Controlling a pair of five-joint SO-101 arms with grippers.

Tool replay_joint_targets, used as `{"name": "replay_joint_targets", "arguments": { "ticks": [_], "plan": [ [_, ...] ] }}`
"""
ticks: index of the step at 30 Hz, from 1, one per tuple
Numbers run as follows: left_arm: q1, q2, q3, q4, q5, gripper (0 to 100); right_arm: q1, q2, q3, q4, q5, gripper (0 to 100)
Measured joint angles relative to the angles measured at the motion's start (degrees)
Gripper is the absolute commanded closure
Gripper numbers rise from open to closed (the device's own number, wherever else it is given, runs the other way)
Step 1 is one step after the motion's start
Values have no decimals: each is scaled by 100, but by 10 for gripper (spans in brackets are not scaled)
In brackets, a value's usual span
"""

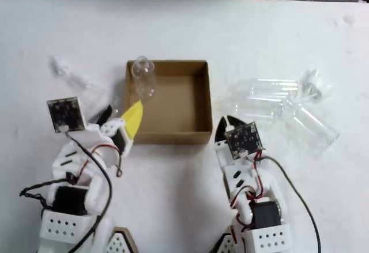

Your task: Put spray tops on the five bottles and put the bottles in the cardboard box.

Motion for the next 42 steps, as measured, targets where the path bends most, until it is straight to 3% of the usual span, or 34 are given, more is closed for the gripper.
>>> {"name": "replay_joint_targets", "arguments": {
  "ticks": [3,10,22,26,33,42],
  "plan": [
    [26,9,53,0,-316,759,-105,0,0,18,-404,951],
    [18,9,53,0,-334,759,-167,167,9,18,-484,856],
    [18,9,53,0,-360,760,-176,343,18,18,-484,858],
    [-53,9,53,-53,-782,789,-176,343,18,18,-484,854],
    [-941,9,-580,123,-1160,804,-176,343,18,44,-484,854],
    [-941,9,-1011,554,-1846,804,-18,343,18,105,-484,854]
  ]
}}
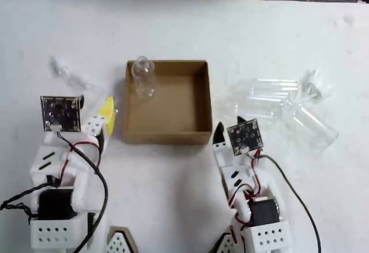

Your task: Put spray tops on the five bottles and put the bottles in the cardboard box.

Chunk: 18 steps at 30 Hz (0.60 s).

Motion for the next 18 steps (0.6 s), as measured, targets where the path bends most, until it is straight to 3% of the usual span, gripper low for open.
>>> {"name": "replay_joint_targets", "arguments": {
  "ticks": [8,18],
  "plan": [
    [9,360,-791,519,-387,804,167,0,0,0,-9,854],
    [9,3824,-3473,2295,-1310,804,220,0,0,0,-9,854]
  ]
}}
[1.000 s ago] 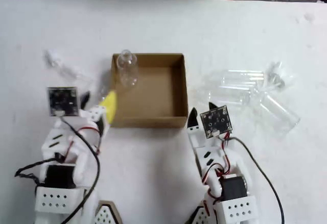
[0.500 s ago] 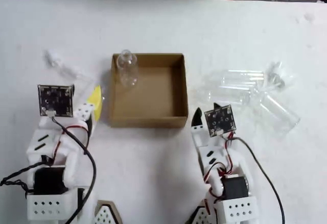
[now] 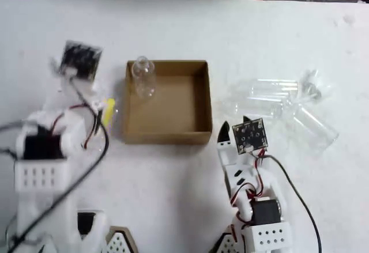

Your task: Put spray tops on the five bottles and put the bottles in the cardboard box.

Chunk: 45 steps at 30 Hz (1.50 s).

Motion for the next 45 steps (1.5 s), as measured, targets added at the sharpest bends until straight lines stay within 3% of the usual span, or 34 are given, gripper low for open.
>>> {"name": "replay_joint_targets", "arguments": {
  "ticks": [12,22,33,45],
  "plan": [
    [-26,2611,-1073,167,-334,804,0,0,0,0,0,854],
    [-105,3974,-1108,-1231,-712,805,0,0,0,0,0,854],
    [-114,4580,-1108,-1960,-765,805,0,0,0,0,0,854],
    [-440,5020,-1108,-2145,-905,806,0,0,0,0,0,854]
  ]
}}
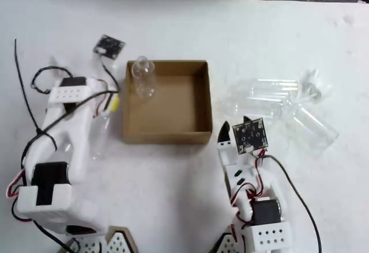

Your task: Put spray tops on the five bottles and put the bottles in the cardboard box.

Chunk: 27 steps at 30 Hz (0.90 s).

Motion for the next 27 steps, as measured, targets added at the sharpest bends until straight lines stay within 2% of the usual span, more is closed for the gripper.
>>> {"name": "replay_joint_targets", "arguments": {
  "ticks": [7,17,27],
  "plan": [
    [-571,0,0,-35,-404,805,0,0,0,0,0,854],
    [-580,0,0,-35,-396,805,0,18,0,0,0,854],
    [-589,0,0,18,-53,805,0,18,0,0,0,854]
  ]
}}
